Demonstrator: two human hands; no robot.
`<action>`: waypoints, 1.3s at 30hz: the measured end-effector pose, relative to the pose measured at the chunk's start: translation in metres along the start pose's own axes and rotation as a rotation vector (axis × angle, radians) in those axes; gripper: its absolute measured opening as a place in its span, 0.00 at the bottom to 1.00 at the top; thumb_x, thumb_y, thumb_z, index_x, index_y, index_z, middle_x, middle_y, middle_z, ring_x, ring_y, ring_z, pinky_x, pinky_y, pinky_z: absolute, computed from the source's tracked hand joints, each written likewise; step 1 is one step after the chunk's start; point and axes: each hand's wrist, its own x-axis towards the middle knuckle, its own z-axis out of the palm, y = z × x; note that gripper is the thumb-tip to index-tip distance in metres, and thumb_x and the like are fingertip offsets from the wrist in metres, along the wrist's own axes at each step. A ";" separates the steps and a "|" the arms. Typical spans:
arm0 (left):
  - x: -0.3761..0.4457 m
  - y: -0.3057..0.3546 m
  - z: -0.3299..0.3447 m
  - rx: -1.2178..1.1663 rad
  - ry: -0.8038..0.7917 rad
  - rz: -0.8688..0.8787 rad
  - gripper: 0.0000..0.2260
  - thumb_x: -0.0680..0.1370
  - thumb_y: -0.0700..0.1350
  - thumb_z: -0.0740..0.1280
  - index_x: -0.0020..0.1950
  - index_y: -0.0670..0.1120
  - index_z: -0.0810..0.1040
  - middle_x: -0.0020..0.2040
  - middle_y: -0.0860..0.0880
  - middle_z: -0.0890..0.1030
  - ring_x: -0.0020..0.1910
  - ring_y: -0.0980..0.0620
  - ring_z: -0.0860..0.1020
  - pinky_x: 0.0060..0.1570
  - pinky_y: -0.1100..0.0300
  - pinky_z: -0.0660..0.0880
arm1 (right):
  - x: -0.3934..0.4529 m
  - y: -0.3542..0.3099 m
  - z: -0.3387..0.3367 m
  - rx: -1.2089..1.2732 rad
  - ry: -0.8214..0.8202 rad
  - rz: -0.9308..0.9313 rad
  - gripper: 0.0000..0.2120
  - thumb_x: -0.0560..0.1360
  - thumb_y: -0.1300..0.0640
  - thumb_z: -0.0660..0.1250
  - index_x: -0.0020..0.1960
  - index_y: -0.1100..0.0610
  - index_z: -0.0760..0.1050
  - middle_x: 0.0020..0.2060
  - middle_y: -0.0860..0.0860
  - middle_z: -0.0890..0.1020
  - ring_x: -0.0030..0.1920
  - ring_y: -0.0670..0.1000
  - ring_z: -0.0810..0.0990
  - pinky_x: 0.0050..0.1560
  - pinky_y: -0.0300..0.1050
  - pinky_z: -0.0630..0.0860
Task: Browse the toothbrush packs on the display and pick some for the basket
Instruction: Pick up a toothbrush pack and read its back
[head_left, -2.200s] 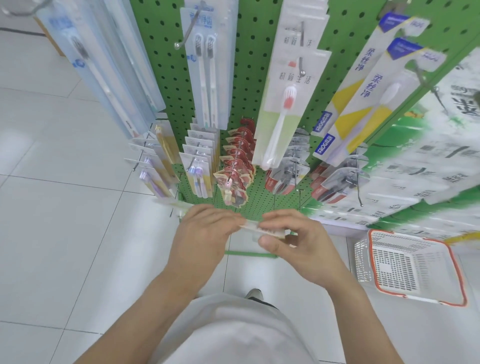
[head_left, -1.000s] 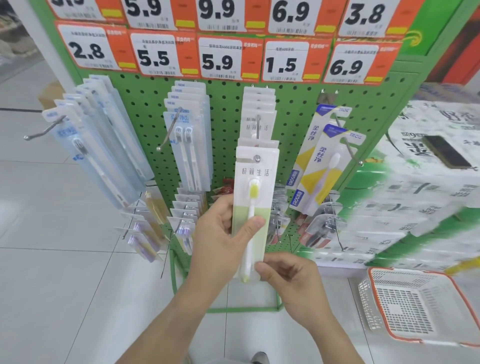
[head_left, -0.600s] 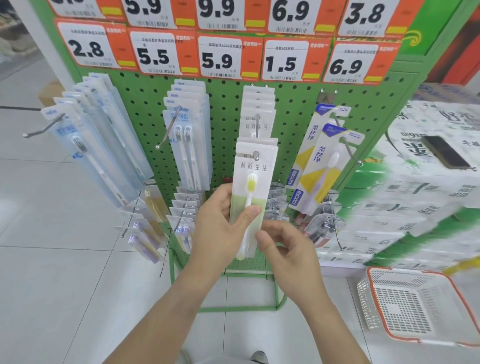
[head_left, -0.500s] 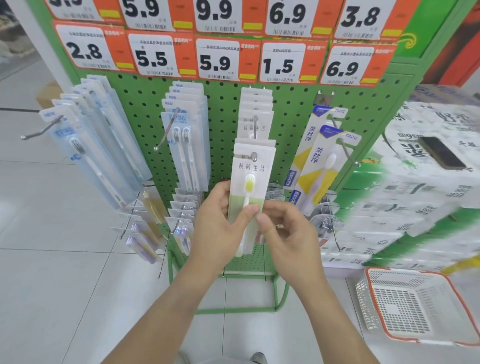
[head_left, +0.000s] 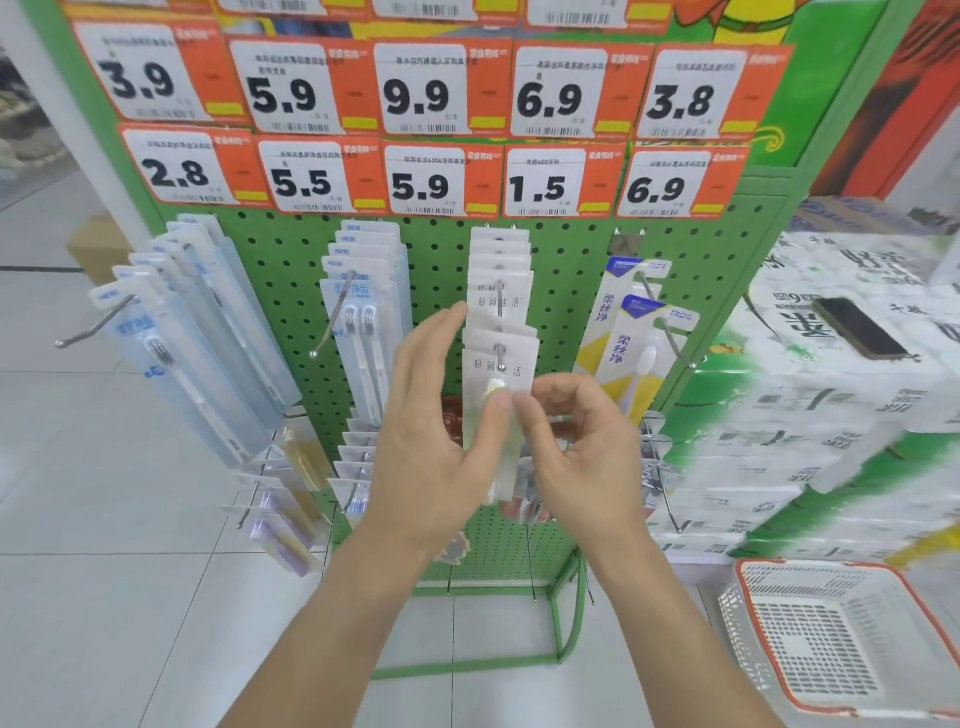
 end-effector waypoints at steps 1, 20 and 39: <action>0.005 0.001 0.000 0.016 -0.024 0.041 0.27 0.81 0.42 0.68 0.78 0.49 0.64 0.76 0.52 0.66 0.77 0.58 0.63 0.74 0.68 0.59 | 0.002 0.000 -0.001 -0.017 -0.007 -0.019 0.05 0.78 0.60 0.71 0.49 0.50 0.80 0.41 0.43 0.83 0.45 0.48 0.83 0.45 0.49 0.81; 0.033 -0.018 -0.004 0.193 -0.144 0.322 0.21 0.82 0.45 0.67 0.75 0.47 0.72 0.77 0.50 0.68 0.78 0.48 0.64 0.73 0.43 0.65 | 0.112 -0.056 0.000 -0.476 -0.124 -0.073 0.06 0.77 0.59 0.72 0.52 0.52 0.84 0.54 0.48 0.82 0.45 0.44 0.84 0.47 0.39 0.77; 0.038 -0.017 0.003 0.188 -0.102 0.306 0.19 0.82 0.46 0.66 0.73 0.46 0.74 0.73 0.50 0.73 0.73 0.49 0.69 0.69 0.43 0.69 | 0.090 -0.065 -0.013 -0.577 -0.002 -0.104 0.06 0.77 0.61 0.70 0.52 0.54 0.83 0.39 0.47 0.83 0.42 0.49 0.81 0.47 0.44 0.77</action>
